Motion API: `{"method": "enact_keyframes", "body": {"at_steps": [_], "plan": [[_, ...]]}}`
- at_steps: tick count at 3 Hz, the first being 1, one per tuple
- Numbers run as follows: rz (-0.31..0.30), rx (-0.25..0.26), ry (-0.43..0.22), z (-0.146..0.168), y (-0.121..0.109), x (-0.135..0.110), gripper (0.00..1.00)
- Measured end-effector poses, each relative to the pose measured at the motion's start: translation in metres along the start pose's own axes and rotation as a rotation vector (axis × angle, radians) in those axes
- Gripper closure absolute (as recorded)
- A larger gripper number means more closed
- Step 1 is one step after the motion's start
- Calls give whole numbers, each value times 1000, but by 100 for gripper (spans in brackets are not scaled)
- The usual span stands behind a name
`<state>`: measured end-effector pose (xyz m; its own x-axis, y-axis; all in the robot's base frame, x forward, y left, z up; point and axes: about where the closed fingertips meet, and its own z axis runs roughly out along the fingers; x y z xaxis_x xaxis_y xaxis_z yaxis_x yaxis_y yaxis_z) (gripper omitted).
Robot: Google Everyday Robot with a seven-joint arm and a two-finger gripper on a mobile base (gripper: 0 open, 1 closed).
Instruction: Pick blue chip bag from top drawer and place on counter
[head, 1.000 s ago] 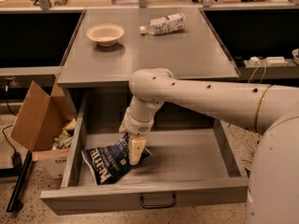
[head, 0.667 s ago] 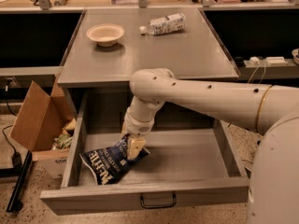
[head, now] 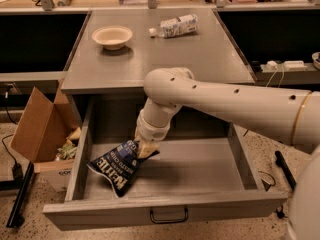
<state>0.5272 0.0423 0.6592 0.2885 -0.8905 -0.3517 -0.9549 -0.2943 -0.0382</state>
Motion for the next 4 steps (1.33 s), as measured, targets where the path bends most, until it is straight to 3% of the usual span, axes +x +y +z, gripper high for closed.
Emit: {"method": "enact_keyframes", "body": {"at_steps": [1, 3, 4], "plan": [[8, 80, 22, -33, 2, 9, 100], [35, 232, 78, -103, 5, 29, 100], [36, 245, 84, -108, 3, 29, 100]]}}
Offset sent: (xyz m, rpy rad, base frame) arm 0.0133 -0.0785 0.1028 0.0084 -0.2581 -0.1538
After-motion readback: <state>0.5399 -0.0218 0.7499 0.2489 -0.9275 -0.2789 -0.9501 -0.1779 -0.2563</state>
